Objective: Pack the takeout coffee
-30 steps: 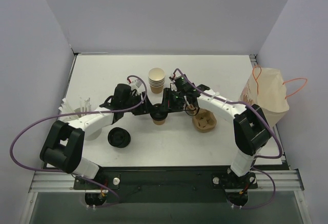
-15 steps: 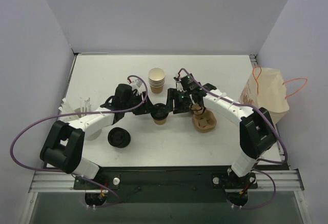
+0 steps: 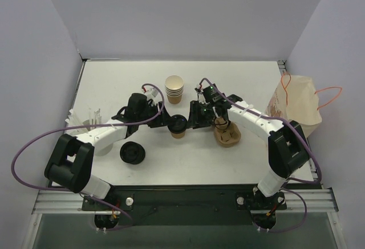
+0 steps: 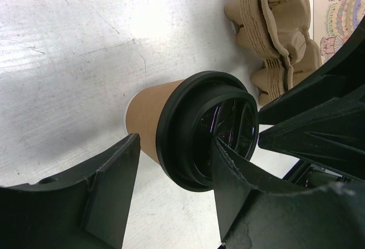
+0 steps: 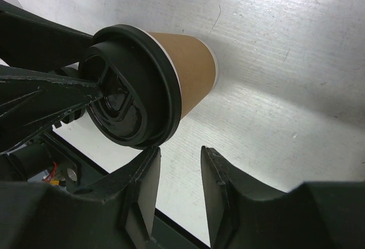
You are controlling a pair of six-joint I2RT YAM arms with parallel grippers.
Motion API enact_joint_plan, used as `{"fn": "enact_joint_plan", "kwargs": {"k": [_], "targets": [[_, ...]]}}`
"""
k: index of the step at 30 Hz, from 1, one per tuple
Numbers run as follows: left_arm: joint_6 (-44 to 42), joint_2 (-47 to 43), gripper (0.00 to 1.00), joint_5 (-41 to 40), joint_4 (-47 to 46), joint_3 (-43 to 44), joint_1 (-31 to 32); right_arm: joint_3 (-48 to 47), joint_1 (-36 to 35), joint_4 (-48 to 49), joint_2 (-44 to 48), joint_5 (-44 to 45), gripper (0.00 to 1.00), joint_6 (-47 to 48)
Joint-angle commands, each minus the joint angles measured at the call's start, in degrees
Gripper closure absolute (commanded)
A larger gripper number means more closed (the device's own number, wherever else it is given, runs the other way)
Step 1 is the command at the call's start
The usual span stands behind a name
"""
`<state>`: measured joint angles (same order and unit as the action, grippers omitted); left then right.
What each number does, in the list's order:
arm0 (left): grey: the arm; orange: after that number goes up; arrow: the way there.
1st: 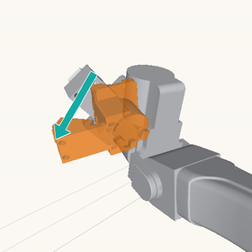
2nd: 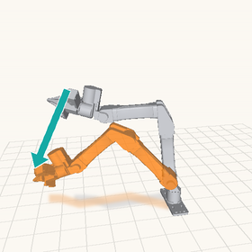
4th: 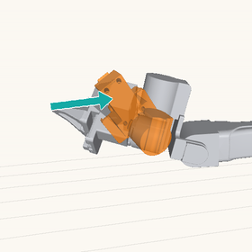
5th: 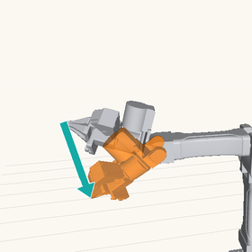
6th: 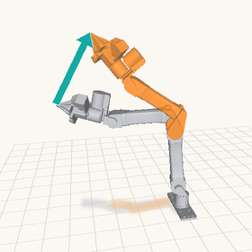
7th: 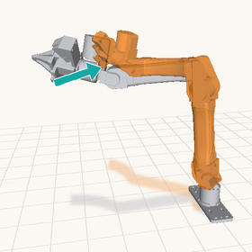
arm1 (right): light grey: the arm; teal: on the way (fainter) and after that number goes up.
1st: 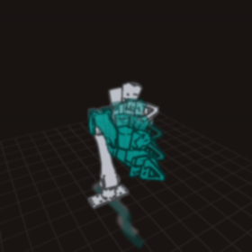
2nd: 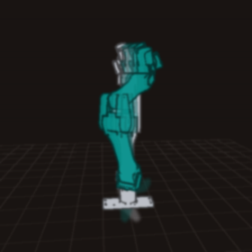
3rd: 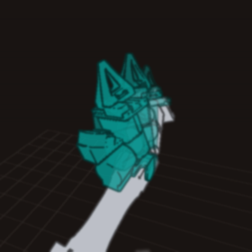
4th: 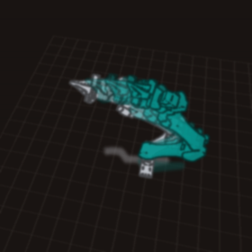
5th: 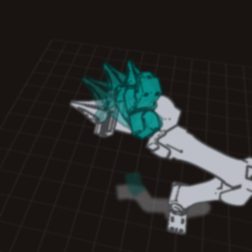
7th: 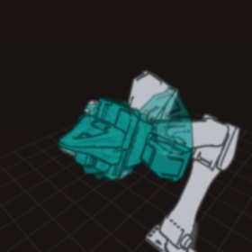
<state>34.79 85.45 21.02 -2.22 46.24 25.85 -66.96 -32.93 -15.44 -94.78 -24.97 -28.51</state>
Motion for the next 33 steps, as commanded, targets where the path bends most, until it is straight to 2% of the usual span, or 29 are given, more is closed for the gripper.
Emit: {"fn": "enact_joint_plan", "kwargs": {"k": [1,15,33], "targets": [[-2.09,0.77,0.39,-4.49,2.13,0.17,0.26,0.34,0.32,0.94,0.04,-1.22,0.66,-0.93],[-1.83,1.39,0.39,-4.84,2.04,-0.27,0.61,2.18,1.29,2.96,-1.02,1.59,0.71,-1.9],[-1.74,1.3,0.39,-5.28,2.13,-0.36,0.61,1.66,1.55,2.17,2.67,0.45,0.72,-2.69]]}}
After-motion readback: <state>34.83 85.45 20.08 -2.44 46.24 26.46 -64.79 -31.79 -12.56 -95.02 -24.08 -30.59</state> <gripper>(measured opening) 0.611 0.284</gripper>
